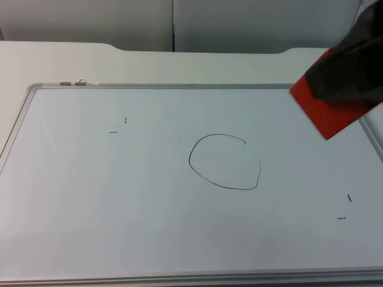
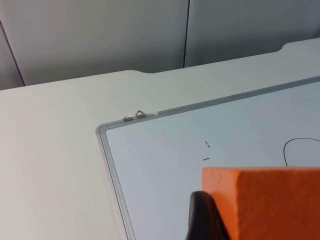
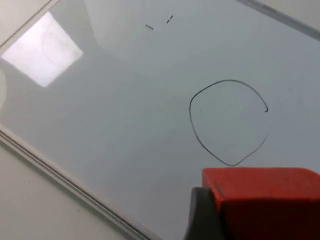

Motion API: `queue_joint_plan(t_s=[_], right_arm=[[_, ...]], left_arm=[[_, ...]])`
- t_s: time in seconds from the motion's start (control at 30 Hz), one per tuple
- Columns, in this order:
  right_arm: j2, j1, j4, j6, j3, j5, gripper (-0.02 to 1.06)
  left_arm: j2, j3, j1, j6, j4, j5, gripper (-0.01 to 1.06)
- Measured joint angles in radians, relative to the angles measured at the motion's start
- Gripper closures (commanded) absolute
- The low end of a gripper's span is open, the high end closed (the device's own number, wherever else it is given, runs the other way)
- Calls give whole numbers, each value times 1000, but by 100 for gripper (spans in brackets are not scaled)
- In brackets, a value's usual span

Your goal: Pick up one cube with the left hand and another cube with the right hand. First place the cube in the right hand at the target position, then stack the cube in the left hand on top.

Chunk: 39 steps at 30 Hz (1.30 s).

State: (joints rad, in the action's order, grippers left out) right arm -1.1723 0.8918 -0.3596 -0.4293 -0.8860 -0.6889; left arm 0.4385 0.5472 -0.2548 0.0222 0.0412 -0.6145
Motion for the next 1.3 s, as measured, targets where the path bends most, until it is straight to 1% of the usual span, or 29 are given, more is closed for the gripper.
queue_joint_plan(t_s=[0.13, 0.17, 0.3, 0.33, 0.47, 0.5, 0.57, 0.67, 0.77, 0.8, 0.93, 1.07, 1.3], right_arm=[[-143, -72, 4, -9, -59, 35, 105], [-143, -72, 4, -9, -59, 35, 105], [-237, -153, 9, -13, -108, 74, 105], [-237, -153, 9, -13, -108, 74, 105], [-335, -203, 47, 4, -146, 100, 105], [-335, -203, 47, 4, -146, 100, 105], [-402, -216, 73, 11, -173, 123, 105], [-457, -219, 81, 16, -201, 126, 105], [-539, -220, 95, 47, -250, 133, 105], [-539, -220, 95, 47, -250, 133, 105], [-640, -232, 115, 57, -308, 142, 105], [-693, -252, 123, 57, -318, 163, 105], [-766, -255, 125, 57, -318, 193, 105]], left_arm=[[0, 0, 0, 0, -2, 0, 104], [0, 0, 0, 0, -2, 0, 104], [0, 0, 0, 0, -2, 0, 104], [0, 0, 0, 0, -2, 0, 104], [0, 0, 0, 0, -2, 0, 104], [0, 0, 0, 0, -2, 0, 104], [0, 0, 0, 0, -2, 0, 104], [0, 0, 0, 0, -2, 0, 104], [0, 0, 0, 0, -2, 0, 104], [0, 0, 0, 0, -2, 0, 104], [0, 0, 0, 0, -2, 0, 104], [0, 0, 0, 0, -2, 0, 104], [0, 0, 0, 0, -2, 0, 104]])
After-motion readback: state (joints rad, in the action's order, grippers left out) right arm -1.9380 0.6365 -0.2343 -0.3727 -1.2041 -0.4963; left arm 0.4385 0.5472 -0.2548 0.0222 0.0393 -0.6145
